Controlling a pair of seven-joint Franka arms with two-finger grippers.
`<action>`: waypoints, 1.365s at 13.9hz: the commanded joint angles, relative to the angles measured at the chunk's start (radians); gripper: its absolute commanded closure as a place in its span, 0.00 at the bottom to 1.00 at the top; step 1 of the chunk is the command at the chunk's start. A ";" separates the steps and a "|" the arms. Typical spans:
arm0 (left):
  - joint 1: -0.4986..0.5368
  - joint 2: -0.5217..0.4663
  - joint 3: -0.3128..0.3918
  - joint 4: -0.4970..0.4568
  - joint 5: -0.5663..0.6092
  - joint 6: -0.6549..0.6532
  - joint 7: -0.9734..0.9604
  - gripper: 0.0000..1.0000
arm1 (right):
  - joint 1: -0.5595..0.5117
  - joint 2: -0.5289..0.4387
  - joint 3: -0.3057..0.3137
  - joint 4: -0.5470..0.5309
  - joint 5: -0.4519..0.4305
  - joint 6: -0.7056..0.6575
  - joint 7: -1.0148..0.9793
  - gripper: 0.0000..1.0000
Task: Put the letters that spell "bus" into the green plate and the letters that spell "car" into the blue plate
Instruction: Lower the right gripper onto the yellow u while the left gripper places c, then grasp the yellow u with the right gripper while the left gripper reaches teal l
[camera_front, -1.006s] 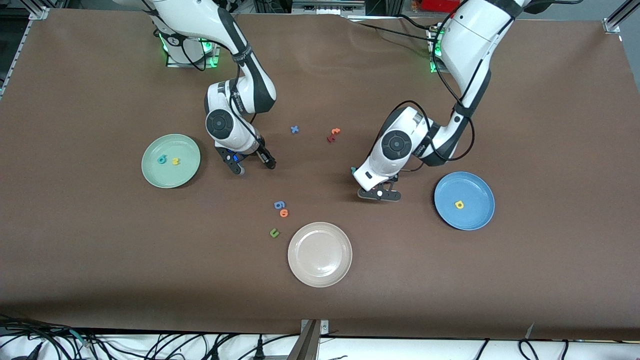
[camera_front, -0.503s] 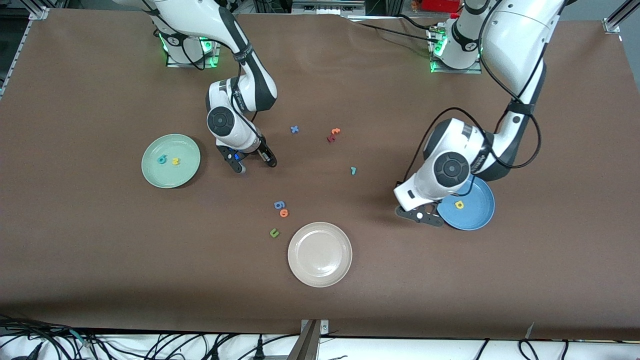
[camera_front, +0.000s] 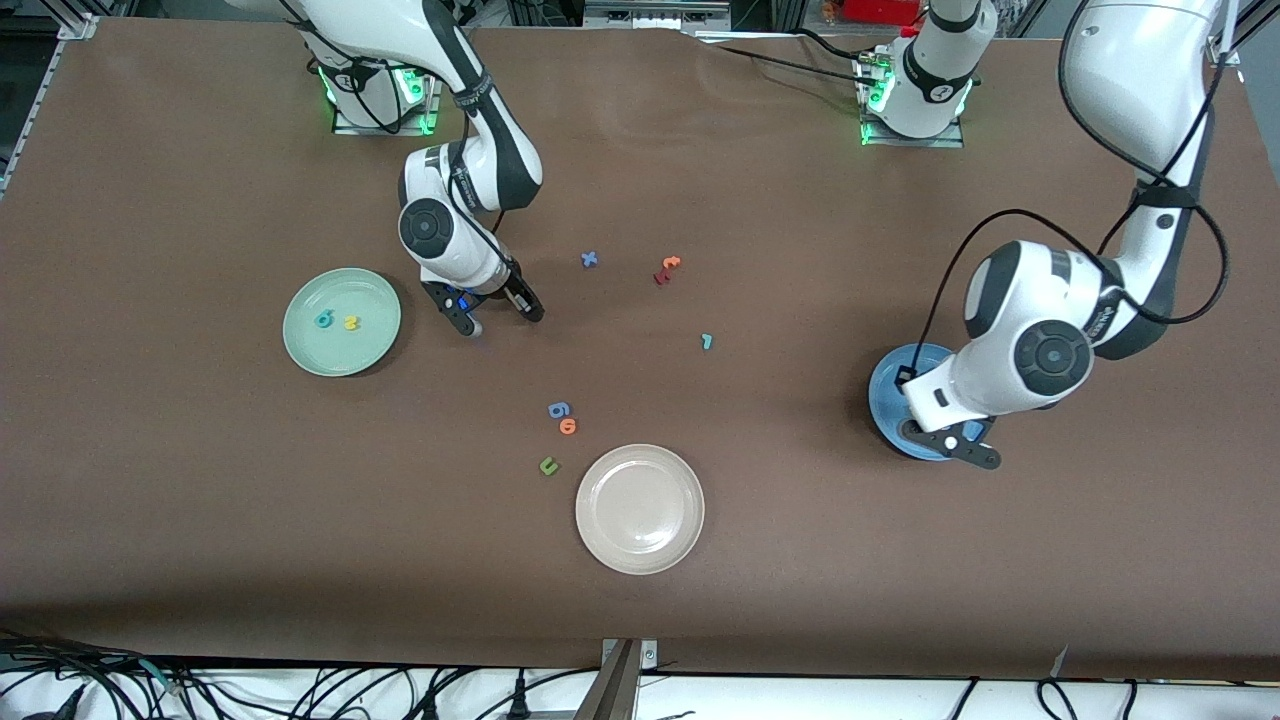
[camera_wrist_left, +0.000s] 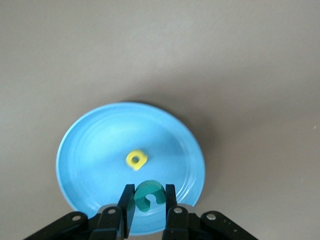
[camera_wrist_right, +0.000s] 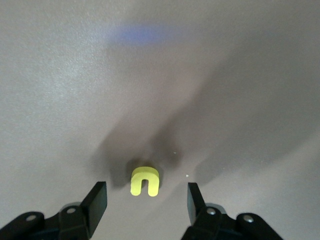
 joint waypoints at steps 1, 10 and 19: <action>0.019 -0.094 -0.011 -0.147 0.024 0.082 0.007 0.91 | 0.001 -0.028 0.001 -0.042 0.007 0.046 -0.023 0.30; 0.078 -0.062 -0.009 -0.289 0.102 0.373 0.002 0.88 | 0.006 0.001 0.007 -0.051 0.007 0.109 -0.019 0.34; 0.012 -0.052 -0.029 -0.204 0.044 0.241 -0.172 0.17 | 0.038 0.024 0.010 -0.050 0.010 0.149 0.010 0.35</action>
